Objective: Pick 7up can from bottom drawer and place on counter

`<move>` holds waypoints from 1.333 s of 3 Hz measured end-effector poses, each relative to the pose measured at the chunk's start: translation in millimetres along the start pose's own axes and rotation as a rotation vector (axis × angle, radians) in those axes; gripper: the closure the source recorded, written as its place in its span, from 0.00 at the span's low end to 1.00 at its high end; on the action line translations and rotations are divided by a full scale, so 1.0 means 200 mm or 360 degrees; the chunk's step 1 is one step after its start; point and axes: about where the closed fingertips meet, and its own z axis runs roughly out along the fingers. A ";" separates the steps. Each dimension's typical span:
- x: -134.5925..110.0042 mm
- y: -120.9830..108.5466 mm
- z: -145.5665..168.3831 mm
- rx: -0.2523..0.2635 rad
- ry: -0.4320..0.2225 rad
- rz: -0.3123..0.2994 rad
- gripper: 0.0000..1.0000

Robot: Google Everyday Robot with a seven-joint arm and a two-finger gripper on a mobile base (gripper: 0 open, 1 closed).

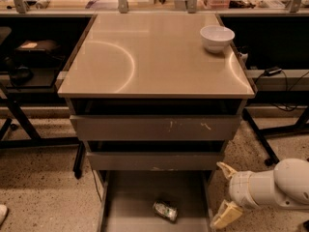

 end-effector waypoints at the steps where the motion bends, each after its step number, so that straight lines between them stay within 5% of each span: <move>1: 0.14 -0.08 0.26 0.0021 -0.0097 -0.0026 0.00; 2: 0.31 -0.10 0.47 -0.0026 -0.0090 0.0037 0.00; 4: 0.37 -0.06 0.59 -0.0067 -0.0124 0.0043 0.00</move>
Offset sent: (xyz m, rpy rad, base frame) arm 0.0448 -0.0246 -0.1810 0.0665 0.0921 -0.0567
